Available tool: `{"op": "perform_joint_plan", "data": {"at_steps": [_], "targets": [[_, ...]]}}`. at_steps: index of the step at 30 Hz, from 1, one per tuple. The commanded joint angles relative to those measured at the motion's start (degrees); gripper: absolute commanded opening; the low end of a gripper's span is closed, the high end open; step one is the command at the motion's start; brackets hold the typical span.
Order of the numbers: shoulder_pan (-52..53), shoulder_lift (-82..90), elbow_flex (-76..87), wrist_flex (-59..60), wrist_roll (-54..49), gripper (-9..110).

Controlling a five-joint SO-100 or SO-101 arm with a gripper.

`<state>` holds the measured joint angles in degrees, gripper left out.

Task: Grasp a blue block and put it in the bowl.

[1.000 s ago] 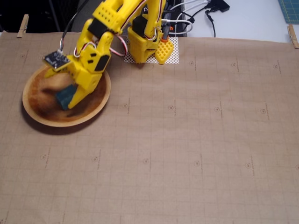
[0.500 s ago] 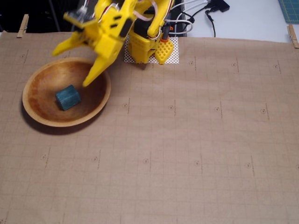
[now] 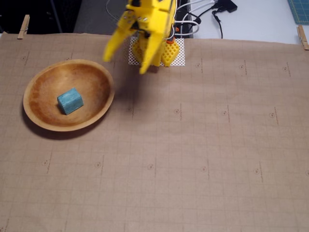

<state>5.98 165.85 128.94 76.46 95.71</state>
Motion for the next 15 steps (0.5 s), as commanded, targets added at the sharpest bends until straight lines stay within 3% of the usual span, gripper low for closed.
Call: {"op": "perform_joint_plan", "data": {"at_steps": [1, 8, 15], "targets": [[-3.6, 3.3, -2.9, 4.0, 0.4, 13], [-7.7, 11.8, 1.5, 11.2, 0.4, -2], [-7.9, 21.3, 15.2, 11.3, 0.0, -3]]}}
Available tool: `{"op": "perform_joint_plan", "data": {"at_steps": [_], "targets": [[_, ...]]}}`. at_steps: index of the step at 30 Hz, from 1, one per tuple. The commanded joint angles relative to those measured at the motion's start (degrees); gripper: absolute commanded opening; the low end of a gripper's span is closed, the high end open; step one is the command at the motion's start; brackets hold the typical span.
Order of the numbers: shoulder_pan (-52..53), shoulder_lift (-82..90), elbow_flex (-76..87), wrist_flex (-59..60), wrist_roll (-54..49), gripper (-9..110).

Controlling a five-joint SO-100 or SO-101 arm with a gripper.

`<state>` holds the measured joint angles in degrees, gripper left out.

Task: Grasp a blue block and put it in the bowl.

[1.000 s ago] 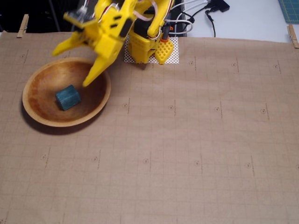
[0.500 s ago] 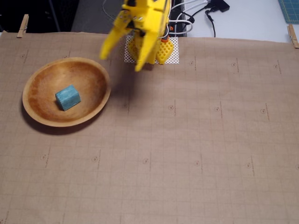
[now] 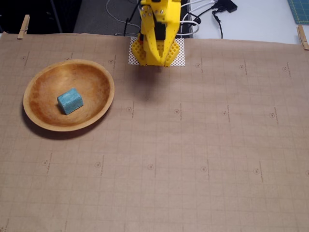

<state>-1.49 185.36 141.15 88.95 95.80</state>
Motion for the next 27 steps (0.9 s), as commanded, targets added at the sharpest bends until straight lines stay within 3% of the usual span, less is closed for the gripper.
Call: {"op": "perform_joint_plan", "data": {"at_steps": [1, 8, 27], "targets": [[-0.4, 3.3, 6.8, -2.5, -0.2, -3], [-0.6, 7.6, 19.6, -7.0, -0.4, -3], [-0.5, 7.9, 32.9, -13.9, -0.4, -2]]}}
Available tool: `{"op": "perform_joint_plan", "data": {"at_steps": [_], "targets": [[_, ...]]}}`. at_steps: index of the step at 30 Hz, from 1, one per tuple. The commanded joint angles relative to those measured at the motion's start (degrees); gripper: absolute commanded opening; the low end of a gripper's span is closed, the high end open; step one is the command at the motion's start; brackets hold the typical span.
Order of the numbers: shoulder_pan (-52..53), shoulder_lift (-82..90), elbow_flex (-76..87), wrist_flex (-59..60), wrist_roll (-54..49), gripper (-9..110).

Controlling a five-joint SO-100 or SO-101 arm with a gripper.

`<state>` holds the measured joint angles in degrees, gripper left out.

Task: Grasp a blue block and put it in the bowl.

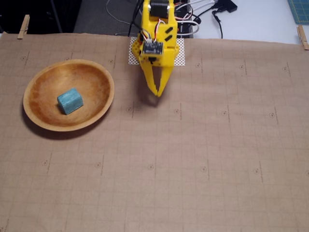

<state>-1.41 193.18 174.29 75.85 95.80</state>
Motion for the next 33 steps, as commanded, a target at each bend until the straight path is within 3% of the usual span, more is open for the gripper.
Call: {"op": "perform_joint_plan", "data": {"at_steps": [1, 33], "targets": [[-0.6, 0.1, 0.4, -0.6, -0.4, -2], [-0.1, -3.3, 5.4, -1.0, -9.3, -2]]}}
